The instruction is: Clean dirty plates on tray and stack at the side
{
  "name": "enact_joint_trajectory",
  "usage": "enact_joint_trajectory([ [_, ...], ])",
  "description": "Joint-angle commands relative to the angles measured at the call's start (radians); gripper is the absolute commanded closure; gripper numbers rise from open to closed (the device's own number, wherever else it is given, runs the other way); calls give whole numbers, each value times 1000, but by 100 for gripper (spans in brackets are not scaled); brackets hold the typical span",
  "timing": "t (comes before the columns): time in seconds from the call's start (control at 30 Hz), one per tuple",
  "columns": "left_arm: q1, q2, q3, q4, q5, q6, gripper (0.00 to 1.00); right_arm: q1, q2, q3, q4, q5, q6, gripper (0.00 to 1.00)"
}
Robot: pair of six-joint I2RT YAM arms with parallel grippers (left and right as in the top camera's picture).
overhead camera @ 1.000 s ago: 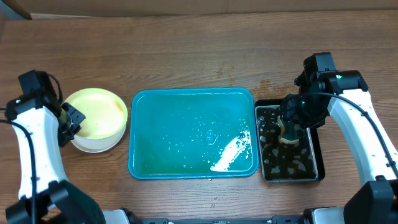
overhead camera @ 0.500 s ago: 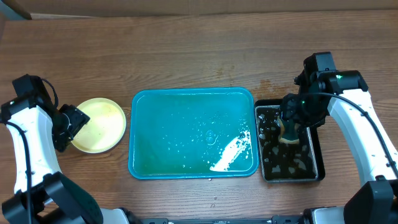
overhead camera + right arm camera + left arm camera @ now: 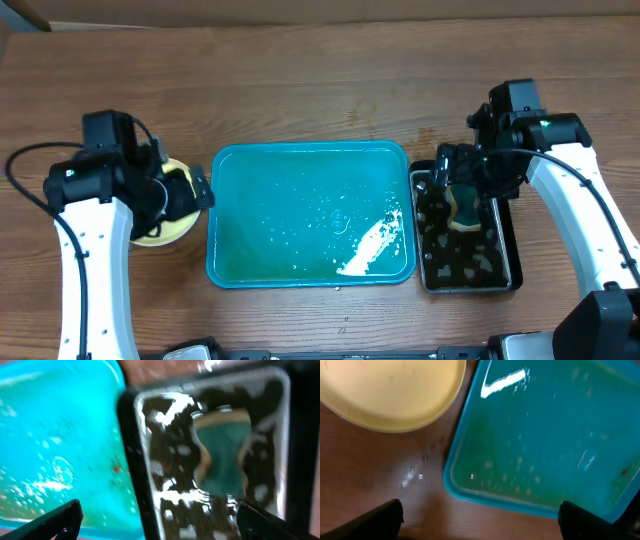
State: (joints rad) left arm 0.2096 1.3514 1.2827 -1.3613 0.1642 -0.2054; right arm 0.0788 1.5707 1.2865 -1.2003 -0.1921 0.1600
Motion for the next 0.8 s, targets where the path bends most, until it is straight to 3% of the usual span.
enact_joint_trajectory([
  [0.0, -3, -10, 1, -58, -14, 18, 0, -2, -23, 17, -38, 74, 31, 0],
  [0.2, -3, -177, -41, -39, -14, 26, 0, 0, -148, -49, -12, 80, 51, 0],
  [0.57, -2, -754, -247, 161, -11, 18, 0, -1, -699, -320, 225, 134, 53, 0],
  [0.77, -2, -864, -248, 157, -14, 18, 0, -1, -836, -330, 223, 135, 53, 0],
])
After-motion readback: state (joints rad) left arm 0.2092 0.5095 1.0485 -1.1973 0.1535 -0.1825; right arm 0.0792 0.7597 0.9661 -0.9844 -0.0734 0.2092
